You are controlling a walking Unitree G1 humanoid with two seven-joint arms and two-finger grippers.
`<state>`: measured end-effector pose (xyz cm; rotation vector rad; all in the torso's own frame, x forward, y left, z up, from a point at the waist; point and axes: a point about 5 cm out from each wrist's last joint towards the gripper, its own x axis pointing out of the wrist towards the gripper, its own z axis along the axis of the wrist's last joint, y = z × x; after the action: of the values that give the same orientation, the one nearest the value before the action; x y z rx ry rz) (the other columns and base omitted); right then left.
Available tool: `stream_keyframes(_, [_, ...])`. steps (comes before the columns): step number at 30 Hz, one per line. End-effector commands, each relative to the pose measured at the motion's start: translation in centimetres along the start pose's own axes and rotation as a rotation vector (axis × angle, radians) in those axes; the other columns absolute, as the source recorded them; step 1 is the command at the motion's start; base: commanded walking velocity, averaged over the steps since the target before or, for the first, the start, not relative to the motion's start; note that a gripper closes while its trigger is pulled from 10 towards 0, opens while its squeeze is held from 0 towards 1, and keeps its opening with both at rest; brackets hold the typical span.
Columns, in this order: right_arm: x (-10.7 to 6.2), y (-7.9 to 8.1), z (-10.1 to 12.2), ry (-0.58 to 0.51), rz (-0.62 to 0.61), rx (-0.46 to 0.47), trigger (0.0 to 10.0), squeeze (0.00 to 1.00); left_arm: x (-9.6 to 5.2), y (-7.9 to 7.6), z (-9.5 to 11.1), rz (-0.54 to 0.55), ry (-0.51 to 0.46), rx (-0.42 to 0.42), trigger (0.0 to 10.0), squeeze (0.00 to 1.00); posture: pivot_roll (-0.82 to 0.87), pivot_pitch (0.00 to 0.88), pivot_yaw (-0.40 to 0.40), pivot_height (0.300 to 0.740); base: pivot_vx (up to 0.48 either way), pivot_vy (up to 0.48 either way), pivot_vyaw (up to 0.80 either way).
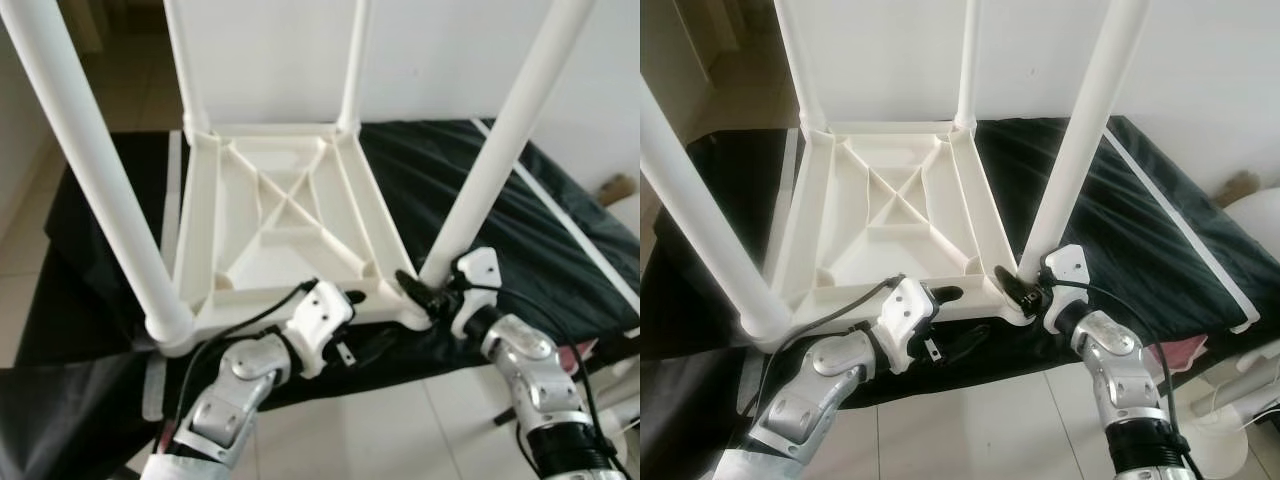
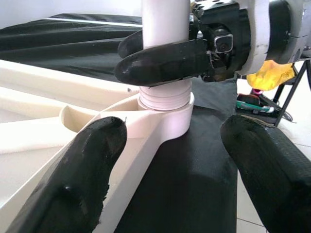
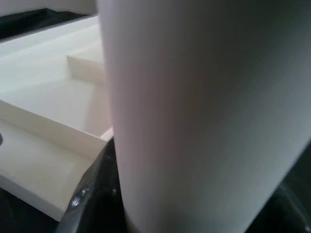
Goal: Building children table
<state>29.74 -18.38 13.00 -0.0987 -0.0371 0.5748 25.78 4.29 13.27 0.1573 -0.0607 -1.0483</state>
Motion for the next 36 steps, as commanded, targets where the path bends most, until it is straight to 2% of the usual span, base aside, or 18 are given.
stream_keyframes(1, [0.1,0.1,-0.2,0.01,0.03,-0.016,0.0,0.0,0.2,0.1,-0.3,0.036,0.02,-0.002,10.0,0.0,0.01,0.047,-0.07,0.74,0.0,0.0,0.0])
stream_keyframes(8, [-0.2,0.1,-0.9,0.027,0.032,0.017,0.0,0.0,0.3,0.3,-0.2,0.048,0.019,0.001,10.0,0.0,0.02,0.044,-0.078,0.74,0.0,0.0,0.0])
stream_keyframes(9, [-0.2,0.1,-0.9,0.03,0.019,0.021,10.0,0.0,0.3,0.3,-0.1,0.047,0.018,-0.001,10.0,0.0,0.02,0.041,-0.079,0.74,0.0,0.0,0.0])
stream_keyframes(21, [-0.3,0.7,-1.8,0.068,-0.118,-0.006,10.0,0.0,0.5,0.2,0.0,0.044,0.009,0.013,10.0,0.0,0.02,0.028,-0.091,0.74,0.0,0.0,0.0])
stream_keyframes(29, [-0.3,1.3,-2.1,0.081,-0.213,0.016,10.0,0.0,0.3,0.1,-0.1,0.04,0.012,0.024,10.0,0.0,0.02,0.018,-0.091,0.74,0.0,0.0,0.0])
stream_keyframes(30, [-0.3,1.9,-2.0,0.075,-0.306,0.051,10.0,0.0,0.3,0.0,-0.1,0.036,0.011,0.022,10.0,0.0,0.02,0.016,-0.089,0.74,0.0,0.0,0.0])
stream_keyframes(32, [-0.3,2.1,-2.0,0.074,-0.34,0.064,10.0,0.0,0.3,0.0,0.0,0.035,0.011,0.023,10.0,0.0,0.02,0.015,-0.09,0.74,0.0,0.0,0.0])
stream_keyframes(36, [-0.5,2.4,-2.0,0.069,-0.519,0.101,10.0,0.0,0.4,-0.1,0.0,0.025,0.005,0.024,10.0,0.0,0.02,0.012,-0.09,0.74,0.0,0.0,0.0])
